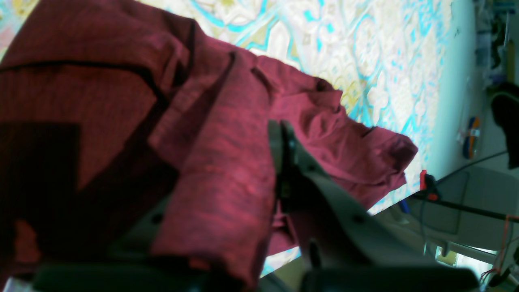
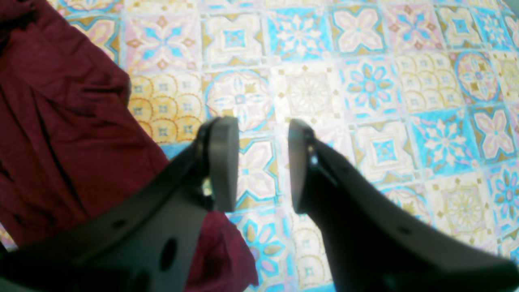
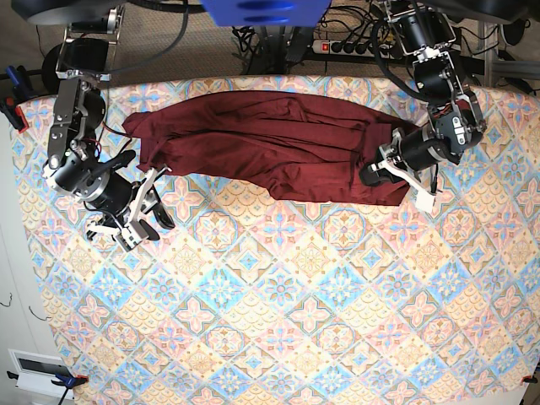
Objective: Layout the t-shirt on the table in an organized manner, then fold the t-shirt properly
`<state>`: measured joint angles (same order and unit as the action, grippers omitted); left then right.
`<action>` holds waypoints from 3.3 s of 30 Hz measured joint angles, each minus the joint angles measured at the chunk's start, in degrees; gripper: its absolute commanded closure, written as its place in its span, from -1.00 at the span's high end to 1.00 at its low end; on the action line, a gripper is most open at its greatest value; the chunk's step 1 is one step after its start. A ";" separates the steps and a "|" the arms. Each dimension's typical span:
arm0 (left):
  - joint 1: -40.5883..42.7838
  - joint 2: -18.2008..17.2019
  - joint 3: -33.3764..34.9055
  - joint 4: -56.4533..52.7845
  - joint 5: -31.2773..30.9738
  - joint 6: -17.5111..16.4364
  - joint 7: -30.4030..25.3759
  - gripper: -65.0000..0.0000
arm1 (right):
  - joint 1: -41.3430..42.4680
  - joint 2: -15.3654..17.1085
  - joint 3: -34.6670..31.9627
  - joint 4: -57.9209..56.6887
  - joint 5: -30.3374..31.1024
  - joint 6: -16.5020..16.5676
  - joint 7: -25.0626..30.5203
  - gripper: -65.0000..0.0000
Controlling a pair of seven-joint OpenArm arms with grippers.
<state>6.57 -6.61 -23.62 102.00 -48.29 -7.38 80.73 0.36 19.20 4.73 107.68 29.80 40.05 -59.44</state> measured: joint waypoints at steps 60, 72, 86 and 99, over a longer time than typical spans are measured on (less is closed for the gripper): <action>12.66 -35.19 16.44 4.66 3.48 -0.20 0.22 0.63 | 0.07 -0.17 2.40 0.02 0.20 0.00 -0.17 -0.40; 11.63 -35.17 24.94 4.72 19.87 -0.39 -0.81 0.04 | 0.07 -0.15 2.45 0.02 0.17 0.00 -0.20 -0.40; 11.69 -35.28 25.00 -1.22 19.58 -0.44 -0.87 -0.35 | 0.09 -0.13 2.45 0.02 0.15 0.00 -0.24 -0.40; 15.61 -35.45 24.85 9.11 19.32 -0.68 -4.39 -1.00 | 0.11 -0.17 2.51 0.09 0.20 0.02 -0.26 -0.40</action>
<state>22.17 -42.06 1.23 111.11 -28.97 -8.05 76.34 0.47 19.03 7.25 107.77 30.00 40.07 -59.70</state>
